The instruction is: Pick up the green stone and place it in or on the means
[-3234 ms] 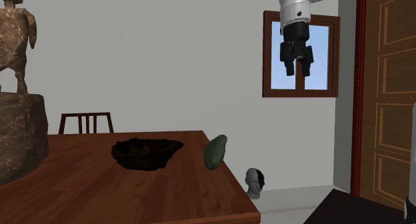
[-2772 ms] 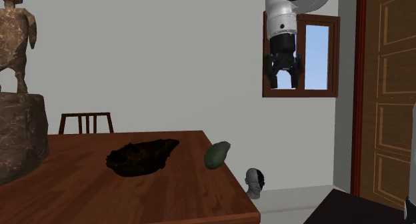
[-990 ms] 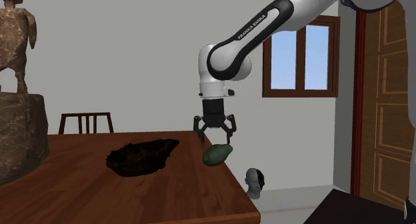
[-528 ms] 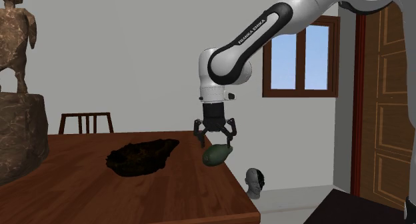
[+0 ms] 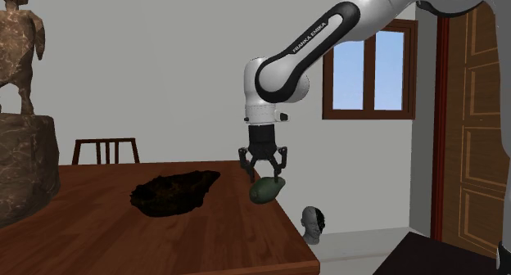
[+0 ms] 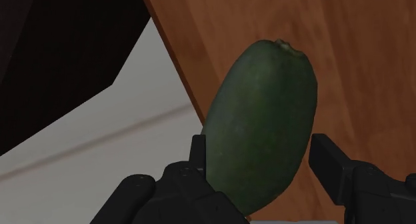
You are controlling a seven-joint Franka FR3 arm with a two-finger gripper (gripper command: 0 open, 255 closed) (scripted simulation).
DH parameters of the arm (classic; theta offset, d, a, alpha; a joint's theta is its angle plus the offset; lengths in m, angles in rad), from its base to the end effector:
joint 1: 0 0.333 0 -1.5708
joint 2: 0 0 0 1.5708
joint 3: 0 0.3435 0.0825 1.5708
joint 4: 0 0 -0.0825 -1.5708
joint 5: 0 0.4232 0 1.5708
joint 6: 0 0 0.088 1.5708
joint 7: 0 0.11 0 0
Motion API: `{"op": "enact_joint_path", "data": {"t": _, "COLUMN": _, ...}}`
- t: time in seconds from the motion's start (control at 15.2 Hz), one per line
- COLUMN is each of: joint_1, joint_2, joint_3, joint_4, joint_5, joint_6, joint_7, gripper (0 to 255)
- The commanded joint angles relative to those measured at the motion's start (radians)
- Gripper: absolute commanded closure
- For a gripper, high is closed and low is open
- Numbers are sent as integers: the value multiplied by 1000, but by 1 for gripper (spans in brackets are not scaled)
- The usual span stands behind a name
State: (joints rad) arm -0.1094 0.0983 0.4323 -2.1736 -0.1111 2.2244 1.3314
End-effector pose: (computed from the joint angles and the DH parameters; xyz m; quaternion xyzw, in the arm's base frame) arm 0.5471 0.1773 0.3479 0.8911 -0.4528 0.0043 0.0291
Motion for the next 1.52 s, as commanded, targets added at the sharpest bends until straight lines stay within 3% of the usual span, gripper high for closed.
{"op": "enact_joint_path", "data": {"t": 0.0, "joint_1": 0, "joint_2": 4, "joint_3": 0, "joint_4": -4, "joint_5": 0, "joint_6": -2, "joint_7": 0, "gripper": 255}}
{"op": "enact_joint_path", "data": {"t": 0.86, "joint_1": -5, "joint_2": -50, "joint_3": 2, "joint_4": 35, "joint_5": 33, "joint_6": -88, "joint_7": -27, "gripper": 255}}
{"op": "enact_joint_path", "data": {"t": 0.92, "joint_1": -5, "joint_2": -50, "joint_3": 2, "joint_4": 35, "joint_5": 33, "joint_6": -88, "joint_7": -27, "gripper": 0}}
{"op": "enact_joint_path", "data": {"t": 0.99, "joint_1": -51, "joint_2": -41, "joint_3": -25, "joint_4": 30, "joint_5": 193, "joint_6": -61, "joint_7": -229, "gripper": 0}}
{"op": "enact_joint_path", "data": {"t": 1.06, "joint_1": -85, "joint_2": -20, "joint_3": -40, "joint_4": 38, "joint_5": 303, "joint_6": -63, "joint_7": -368, "gripper": 0}}
{"op": "enact_joint_path", "data": {"t": 1.45, "joint_1": -79, "joint_2": 23, "joint_3": -31, "joint_4": 2, "joint_5": 293, "joint_6": 16, "joint_7": -360, "gripper": 0}}
